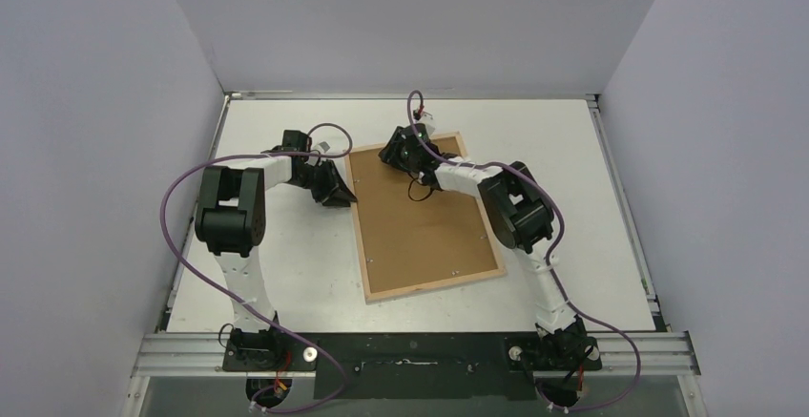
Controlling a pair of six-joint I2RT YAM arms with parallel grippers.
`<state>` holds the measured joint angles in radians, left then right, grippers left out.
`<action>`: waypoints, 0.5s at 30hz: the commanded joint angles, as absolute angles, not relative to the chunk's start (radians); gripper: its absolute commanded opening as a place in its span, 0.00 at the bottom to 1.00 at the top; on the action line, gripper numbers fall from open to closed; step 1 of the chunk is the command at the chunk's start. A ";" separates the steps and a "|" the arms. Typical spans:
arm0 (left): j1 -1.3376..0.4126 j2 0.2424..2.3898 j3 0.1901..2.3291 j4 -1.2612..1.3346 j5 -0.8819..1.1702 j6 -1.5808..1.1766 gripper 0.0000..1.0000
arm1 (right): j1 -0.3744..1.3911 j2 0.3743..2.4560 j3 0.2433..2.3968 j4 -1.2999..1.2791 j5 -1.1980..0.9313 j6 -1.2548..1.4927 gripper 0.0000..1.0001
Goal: Put the photo into the frame
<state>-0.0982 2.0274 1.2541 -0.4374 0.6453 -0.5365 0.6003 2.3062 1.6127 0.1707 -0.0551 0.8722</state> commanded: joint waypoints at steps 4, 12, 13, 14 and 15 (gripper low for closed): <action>-0.101 2.059 1.266 -0.482 0.588 -0.483 0.14 | 0.603 2.364 1.673 0.168 -0.017 0.858 0.36; -0.102 2.061 1.268 -0.474 0.609 -0.498 0.14 | 0.603 2.391 1.707 0.132 -0.006 0.847 0.34; -0.103 2.061 1.268 -0.473 0.611 -0.499 0.14 | 0.603 2.394 1.708 0.127 -0.004 0.844 0.34; -0.103 2.060 1.268 -0.472 0.613 -0.501 0.14 | 0.603 2.395 1.709 0.124 -0.003 0.842 0.34; -0.103 2.060 1.266 -0.472 0.613 -0.501 0.14 | 0.603 2.398 1.710 0.121 -0.003 0.838 0.34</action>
